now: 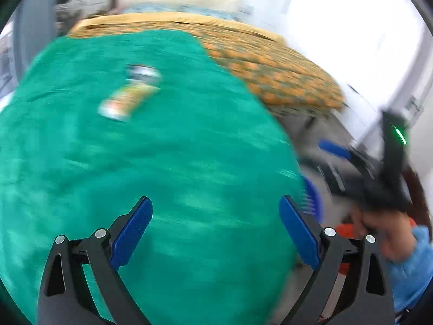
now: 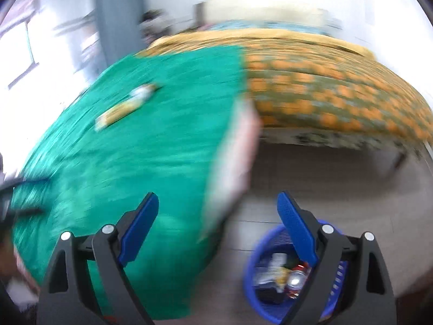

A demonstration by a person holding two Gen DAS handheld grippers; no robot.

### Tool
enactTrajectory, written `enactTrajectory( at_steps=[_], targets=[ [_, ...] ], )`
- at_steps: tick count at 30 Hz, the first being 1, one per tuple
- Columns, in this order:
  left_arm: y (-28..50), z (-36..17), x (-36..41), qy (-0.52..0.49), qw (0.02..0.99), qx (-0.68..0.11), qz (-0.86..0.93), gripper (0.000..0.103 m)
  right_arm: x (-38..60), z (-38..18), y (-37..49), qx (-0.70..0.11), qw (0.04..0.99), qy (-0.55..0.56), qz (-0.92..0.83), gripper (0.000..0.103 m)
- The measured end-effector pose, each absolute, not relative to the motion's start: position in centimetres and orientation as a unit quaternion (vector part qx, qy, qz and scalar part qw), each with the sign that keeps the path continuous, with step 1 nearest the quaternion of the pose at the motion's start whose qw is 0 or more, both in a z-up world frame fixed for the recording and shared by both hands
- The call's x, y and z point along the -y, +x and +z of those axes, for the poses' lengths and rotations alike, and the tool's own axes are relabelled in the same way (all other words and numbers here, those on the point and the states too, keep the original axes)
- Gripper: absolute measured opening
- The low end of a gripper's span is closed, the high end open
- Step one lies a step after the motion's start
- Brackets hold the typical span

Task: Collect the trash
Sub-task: 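Move both open tools back over the last trash on the cloth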

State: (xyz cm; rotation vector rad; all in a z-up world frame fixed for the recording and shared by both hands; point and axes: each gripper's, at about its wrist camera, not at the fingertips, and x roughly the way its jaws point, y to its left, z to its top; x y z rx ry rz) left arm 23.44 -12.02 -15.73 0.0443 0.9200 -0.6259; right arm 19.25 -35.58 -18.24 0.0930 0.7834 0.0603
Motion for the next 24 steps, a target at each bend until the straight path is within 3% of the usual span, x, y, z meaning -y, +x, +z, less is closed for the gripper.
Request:
enactTrajectory(
  at_steps=[6, 17, 20, 24],
  targets=[
    [32.8, -14.4, 7.7, 0.016, 0.86, -0.44, -0.258, 0.093, 26.1, -18.7, 23.4, -0.41, 0.905, -0.014, 0.111, 0.087],
    [42.1, -17.5, 13.7, 0.117, 0.843, -0.457, -0.258, 0.092, 23.2, -20.8, 26.7, -0.422, 0.897, -0.03, 0.13, 0.087],
    [42.8, -18.3, 14.5, 0.139, 0.843, -0.455, -0.25, 0.088, 23.5, -20.8, 27.0, -0.422, 0.897, -0.032, 0.129, 0.088],
    [43.0, -19.1, 14.9, 0.153, 0.838, -0.458, -0.252, 0.062, 23.6, -20.9, 27.0, -0.424, 0.896, -0.031, 0.128, 0.089]
  ],
)
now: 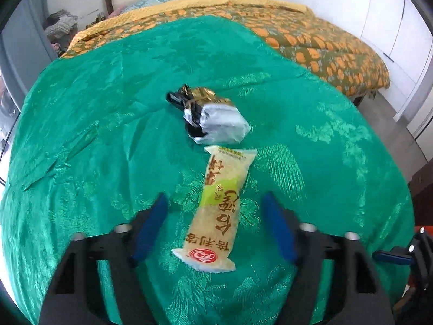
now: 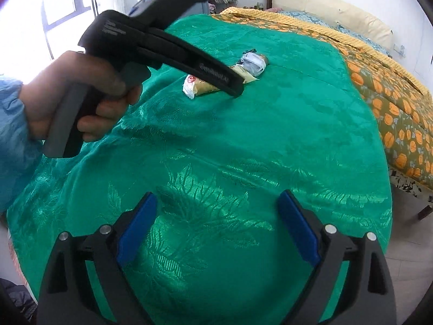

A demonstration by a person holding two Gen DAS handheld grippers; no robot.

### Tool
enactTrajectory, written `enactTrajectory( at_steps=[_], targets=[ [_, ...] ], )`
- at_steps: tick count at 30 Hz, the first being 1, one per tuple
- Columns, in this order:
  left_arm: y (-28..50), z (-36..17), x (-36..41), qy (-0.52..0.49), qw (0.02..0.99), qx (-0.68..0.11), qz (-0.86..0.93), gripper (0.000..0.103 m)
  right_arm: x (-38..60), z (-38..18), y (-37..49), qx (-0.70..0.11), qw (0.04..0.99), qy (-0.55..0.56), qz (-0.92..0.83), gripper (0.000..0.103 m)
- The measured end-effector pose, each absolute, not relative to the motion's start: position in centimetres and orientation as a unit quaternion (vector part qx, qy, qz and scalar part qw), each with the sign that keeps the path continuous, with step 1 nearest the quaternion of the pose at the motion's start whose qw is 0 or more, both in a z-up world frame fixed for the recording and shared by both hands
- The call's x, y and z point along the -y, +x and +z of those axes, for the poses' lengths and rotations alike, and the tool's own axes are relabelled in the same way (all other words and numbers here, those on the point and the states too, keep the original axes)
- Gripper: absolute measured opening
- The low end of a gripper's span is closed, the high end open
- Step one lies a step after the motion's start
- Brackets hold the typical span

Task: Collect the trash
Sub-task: 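Move both open tools back over the last trash on the cloth, then grasp the gold-and-white packet with the right tool while the left tool approaches the cream snack bar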

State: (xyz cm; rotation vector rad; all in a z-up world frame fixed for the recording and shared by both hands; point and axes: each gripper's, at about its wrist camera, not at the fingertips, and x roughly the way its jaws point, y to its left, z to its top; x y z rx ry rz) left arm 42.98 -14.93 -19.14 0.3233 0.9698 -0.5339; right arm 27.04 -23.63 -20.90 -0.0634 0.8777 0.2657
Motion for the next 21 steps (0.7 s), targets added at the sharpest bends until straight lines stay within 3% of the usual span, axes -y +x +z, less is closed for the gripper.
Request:
enactTrajectory(
  at_steps=[2, 3, 4, 15, 17, 18, 19, 21],
  targets=[
    [42.9, -19.0, 14.7, 0.145, 0.844, -0.452, -0.251, 0.041, 23.6, -20.9, 27.1, -0.423, 0.897, -0.03, 0.127, 0.089],
    [42.9, -18.9, 14.5, 0.137, 0.845, -0.452, -0.25, 0.024, 23.6, -21.0, 27.1, -0.422, 0.897, -0.031, 0.126, 0.089],
    [42.9, -18.6, 13.8, 0.12, 0.846, -0.455, -0.249, 0.018, 23.5, -21.0, 27.0, -0.422, 0.897, -0.031, 0.125, 0.089],
    [36.7, -16.6, 3.5, 0.029, 0.867, -0.466, -0.171, 0.018, 23.1, -20.9, 26.2, -0.421, 0.898, -0.03, 0.125, 0.089],
    [35.4, -17.0, 2.3, 0.027, 0.871, -0.464, -0.158, 0.021, 23.1, -20.9, 26.2, -0.421, 0.898, -0.03, 0.124, 0.089],
    [35.1, -17.1, 2.0, 0.027, 0.872, -0.463, -0.156, 0.035, 23.1, -20.9, 26.2, -0.421, 0.898, -0.03, 0.124, 0.089],
    [34.7, -17.4, 1.7, 0.028, 0.874, -0.46, -0.151, 0.056, 23.1, -20.9, 26.1, -0.422, 0.898, -0.03, 0.124, 0.09],
    [34.4, -17.9, 1.3, 0.031, 0.878, -0.456, -0.142, 0.07, 23.2, -20.8, 26.1, -0.423, 0.897, -0.029, 0.126, 0.09]
  ],
)
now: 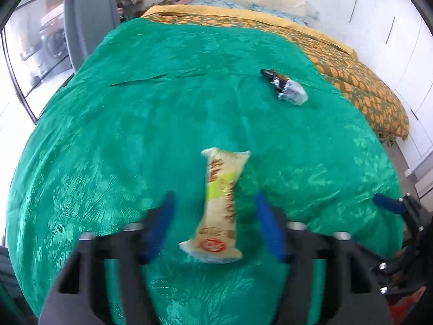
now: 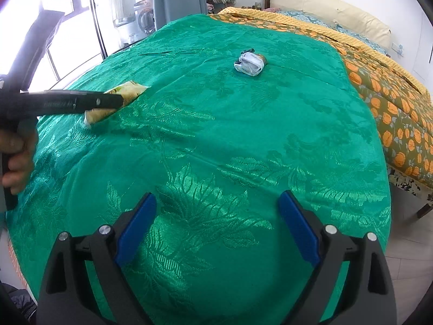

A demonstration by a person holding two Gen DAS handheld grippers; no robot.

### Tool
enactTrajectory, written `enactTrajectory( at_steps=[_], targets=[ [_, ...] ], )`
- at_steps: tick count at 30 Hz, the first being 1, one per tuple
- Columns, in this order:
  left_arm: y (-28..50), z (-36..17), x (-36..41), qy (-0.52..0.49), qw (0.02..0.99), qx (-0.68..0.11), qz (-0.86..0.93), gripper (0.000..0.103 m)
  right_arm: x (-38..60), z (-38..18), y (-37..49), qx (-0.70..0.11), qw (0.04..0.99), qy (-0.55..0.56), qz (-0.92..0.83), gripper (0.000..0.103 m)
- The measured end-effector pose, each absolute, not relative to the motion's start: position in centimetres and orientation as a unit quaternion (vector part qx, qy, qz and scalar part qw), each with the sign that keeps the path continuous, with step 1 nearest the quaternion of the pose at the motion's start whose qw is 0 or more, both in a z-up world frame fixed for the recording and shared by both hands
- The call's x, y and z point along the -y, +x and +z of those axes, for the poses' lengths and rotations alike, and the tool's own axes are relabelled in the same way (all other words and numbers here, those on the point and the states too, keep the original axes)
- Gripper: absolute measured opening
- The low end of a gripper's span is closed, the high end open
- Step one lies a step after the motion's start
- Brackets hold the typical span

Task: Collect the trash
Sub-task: 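Grasp the gold-and-white packet with the right tool while the left tool approaches the cream snack bar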

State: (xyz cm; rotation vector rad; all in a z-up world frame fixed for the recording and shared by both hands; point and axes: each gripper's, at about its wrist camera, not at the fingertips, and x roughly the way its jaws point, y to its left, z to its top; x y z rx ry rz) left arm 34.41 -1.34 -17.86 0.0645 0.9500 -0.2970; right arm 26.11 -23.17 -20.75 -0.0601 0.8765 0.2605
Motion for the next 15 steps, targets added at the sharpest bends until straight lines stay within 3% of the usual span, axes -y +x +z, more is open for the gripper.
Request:
enactTrajectory(
  at_steps=[5, 10, 15],
  targets=[
    [34.4, -19.0, 2.1, 0.067, 0.878, -0.454, -0.136, 0.081, 25.7, -18.3, 27.5, -0.389, 0.916, 0.005, 0.099, 0.09],
    [34.4, -19.4, 2.0, 0.075, 0.88, -0.455, -0.119, 0.09, 27.5, -16.9, 33.8, -0.4, 0.912, 0.03, 0.085, 0.09],
    [34.4, -19.5, 1.9, 0.076, 0.88, -0.456, -0.108, 0.094, 26.8, -18.9, 41.1, -0.442, 0.889, 0.062, 0.096, 0.09]
  ],
)
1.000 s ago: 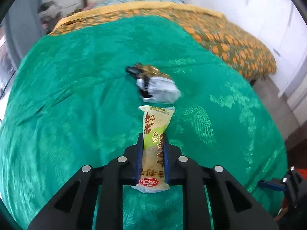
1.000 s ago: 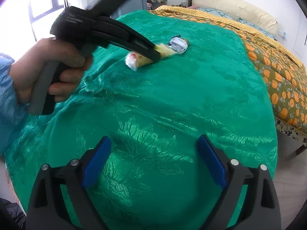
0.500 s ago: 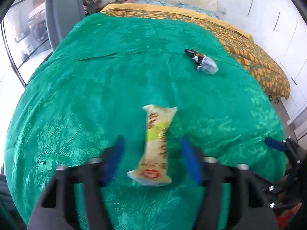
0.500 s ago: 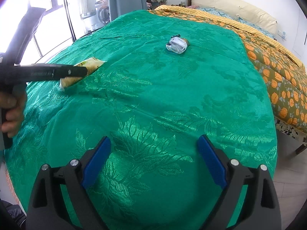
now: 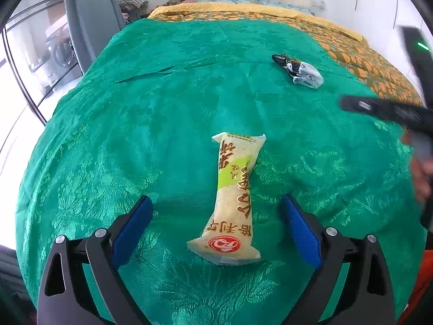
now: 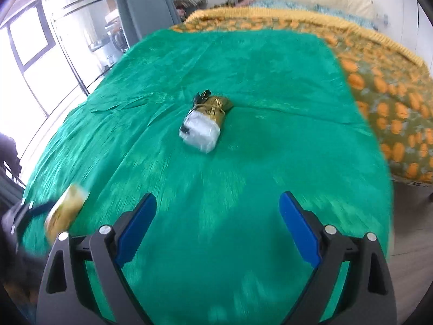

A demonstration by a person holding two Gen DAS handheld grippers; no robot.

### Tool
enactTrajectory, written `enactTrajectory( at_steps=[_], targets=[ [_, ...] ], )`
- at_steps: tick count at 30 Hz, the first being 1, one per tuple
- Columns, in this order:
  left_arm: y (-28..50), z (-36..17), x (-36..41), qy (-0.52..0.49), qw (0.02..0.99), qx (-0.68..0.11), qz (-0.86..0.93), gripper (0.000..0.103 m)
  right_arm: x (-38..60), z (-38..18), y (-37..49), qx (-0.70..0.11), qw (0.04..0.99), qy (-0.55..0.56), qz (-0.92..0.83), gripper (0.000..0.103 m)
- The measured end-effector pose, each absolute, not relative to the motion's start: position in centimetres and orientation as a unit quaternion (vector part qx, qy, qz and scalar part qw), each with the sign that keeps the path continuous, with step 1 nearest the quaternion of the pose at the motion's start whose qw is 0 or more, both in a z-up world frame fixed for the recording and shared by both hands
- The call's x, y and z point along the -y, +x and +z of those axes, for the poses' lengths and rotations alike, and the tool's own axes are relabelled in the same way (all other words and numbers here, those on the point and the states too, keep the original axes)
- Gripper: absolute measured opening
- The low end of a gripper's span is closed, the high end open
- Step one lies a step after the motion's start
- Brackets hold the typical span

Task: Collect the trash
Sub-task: 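Grasp the gold-and-white packet with the right tool while the left tool approaches the cream snack bar, then grasp the cream snack bar with the left tool while the right tool carries the packet toward the wastebasket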

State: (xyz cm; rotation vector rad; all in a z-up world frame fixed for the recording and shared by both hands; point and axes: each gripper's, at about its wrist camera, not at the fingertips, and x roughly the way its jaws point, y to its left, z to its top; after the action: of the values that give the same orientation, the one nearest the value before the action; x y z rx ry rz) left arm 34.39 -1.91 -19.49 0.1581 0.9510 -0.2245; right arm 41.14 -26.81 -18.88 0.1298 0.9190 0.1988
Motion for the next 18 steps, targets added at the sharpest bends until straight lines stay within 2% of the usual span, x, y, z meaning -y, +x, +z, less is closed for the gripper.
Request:
enactTrajectory(
  at_steps=[9, 11, 13, 14, 18],
  targets=[
    [34.7, -19.5, 2.1, 0.074, 0.88, -0.458, -0.107, 0.095, 24.0, -19.6, 48.4, -0.472, 0.877, 0.07, 0.062, 0.089],
    [34.8, -19.5, 2.1, 0.073, 0.879, -0.458, -0.108, 0.095, 23.7, -19.6, 48.9, -0.471, 0.879, 0.067, 0.029, 0.081],
    [34.8, -19.5, 2.1, 0.073, 0.879, -0.458, -0.108, 0.095, 23.6, -19.7, 49.1, -0.466, 0.882, 0.068, 0.008, 0.055],
    [34.8, -19.5, 2.1, 0.073, 0.879, -0.458, -0.108, 0.095, 23.7, -19.6, 49.2, -0.463, 0.884, 0.069, 0.002, 0.046],
    [34.8, -19.5, 2.1, 0.071, 0.879, -0.458, -0.108, 0.095, 23.9, -19.4, 48.1, -0.461, 0.884, 0.068, 0.027, 0.044]
  ],
)
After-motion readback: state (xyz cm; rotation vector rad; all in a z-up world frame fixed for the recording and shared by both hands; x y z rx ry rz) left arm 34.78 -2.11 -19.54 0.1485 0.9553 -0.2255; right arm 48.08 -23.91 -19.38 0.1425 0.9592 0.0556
